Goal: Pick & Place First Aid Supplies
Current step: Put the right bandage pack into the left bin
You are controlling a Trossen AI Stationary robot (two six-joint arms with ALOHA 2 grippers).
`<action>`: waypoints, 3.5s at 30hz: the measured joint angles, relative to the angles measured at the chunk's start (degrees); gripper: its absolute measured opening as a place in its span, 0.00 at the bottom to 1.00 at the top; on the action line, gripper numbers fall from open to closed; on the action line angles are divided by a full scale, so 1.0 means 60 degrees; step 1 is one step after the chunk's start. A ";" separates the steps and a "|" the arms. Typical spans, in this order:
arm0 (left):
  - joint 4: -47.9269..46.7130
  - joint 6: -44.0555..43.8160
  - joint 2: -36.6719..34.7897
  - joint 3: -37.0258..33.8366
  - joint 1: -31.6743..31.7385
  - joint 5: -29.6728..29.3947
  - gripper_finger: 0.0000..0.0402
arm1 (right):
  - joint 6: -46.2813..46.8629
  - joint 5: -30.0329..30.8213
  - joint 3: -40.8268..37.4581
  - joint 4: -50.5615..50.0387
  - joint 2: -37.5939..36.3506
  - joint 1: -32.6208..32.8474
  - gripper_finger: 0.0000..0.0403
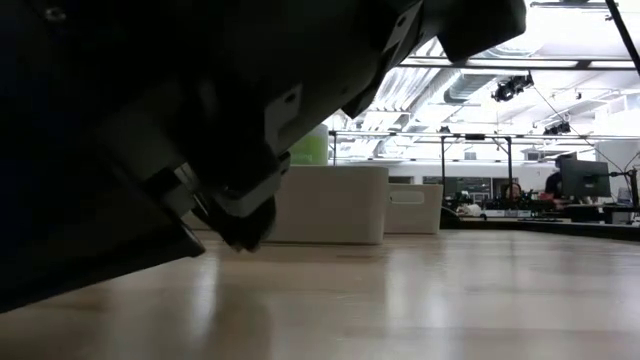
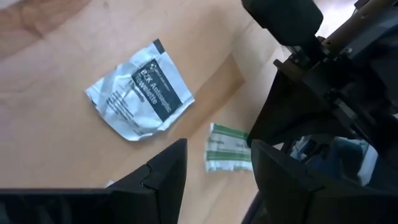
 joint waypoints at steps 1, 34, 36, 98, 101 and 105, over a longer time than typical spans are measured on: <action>0.0021 -0.0110 0.0000 0.0004 0.0000 0.0037 0.44 | 0.0108 0.0004 0.0000 -0.0111 -0.0004 0.0000 0.00; 0.2249 -0.1603 0.1584 0.0006 0.0284 0.1216 0.44 | 0.0807 0.0226 -0.0026 -0.0279 0.0011 0.0007 0.00; 0.2694 -0.1607 0.1770 0.0015 0.0283 0.1428 0.44 | 0.0817 0.0213 -0.0026 -0.0280 0.0011 0.0007 0.00; -0.7009 0.2825 -0.7360 0.0095 0.2431 -0.5738 0.00 | 0.1888 0.2817 -0.0040 -0.4357 -0.4058 -0.0396 0.00; -0.7289 0.3742 -0.7811 0.0095 0.3606 -0.5240 0.00 | 0.1970 0.2923 -0.0040 -0.4354 -0.4058 -0.0608 0.00; -0.7363 0.5035 -0.7959 0.0095 0.5294 -0.4523 0.00 | 0.1982 0.3363 -0.0040 -0.4355 -0.4058 -0.0902 0.00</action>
